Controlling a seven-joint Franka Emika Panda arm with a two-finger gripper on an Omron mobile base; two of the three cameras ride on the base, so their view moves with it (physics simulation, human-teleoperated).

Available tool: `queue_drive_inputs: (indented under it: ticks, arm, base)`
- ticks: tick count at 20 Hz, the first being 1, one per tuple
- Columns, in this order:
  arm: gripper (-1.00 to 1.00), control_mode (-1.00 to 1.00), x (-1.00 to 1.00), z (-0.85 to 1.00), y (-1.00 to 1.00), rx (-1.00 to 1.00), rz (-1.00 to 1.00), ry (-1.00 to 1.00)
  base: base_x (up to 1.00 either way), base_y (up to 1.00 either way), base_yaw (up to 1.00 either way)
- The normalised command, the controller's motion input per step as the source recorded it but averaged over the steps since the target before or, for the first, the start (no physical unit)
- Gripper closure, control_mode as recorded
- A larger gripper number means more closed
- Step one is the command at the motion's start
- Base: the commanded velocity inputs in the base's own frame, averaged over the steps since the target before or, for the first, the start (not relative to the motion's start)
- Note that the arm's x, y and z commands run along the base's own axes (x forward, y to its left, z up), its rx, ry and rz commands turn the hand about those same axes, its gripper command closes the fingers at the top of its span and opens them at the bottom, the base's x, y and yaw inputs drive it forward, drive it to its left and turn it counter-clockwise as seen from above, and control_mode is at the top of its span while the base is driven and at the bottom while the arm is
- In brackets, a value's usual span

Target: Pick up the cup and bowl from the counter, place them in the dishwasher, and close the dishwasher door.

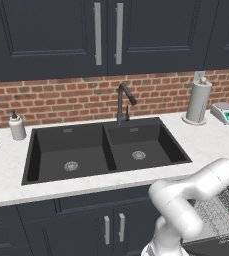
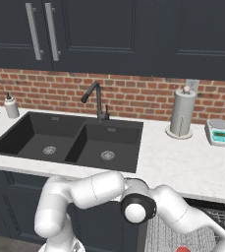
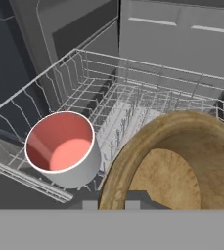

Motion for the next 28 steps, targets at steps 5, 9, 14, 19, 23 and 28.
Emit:
queue_drive_inputs:
  ticks: [5, 9, 14, 19, 23, 28]
  arm:
    - [1.00, -1.00, 0.31, -0.24, -0.07, 0.00, 0.00, -0.03]
    - [1.00, -1.00, 0.30, -0.14, -0.12, 0.00, 0.00, 0.00]
    - [1.00, -1.00, 0.21, -0.25, -0.10, 0.00, 0.00, 0.00]
    - [1.00, -1.00, 0.11, -0.41, 0.00, 0.01, 0.00, 0.00]
    - [1.00, -1.00, 0.06, -0.45, 0.00, 0.01, 0.00, 0.00]
    - [-1.00, -1.00, -0.03, -0.28, 0.00, 0.02, 0.00, 0.00]
  base:
    - [0.00, 0.00, 0.00]
    - [0.00, 0.00, 0.00]
    - [0.00, 0.00, 0.00]
    - [0.00, 0.00, 0.00]
    - [0.00, 0.00, 0.00]
    - [0.00, 0.00, 0.00]
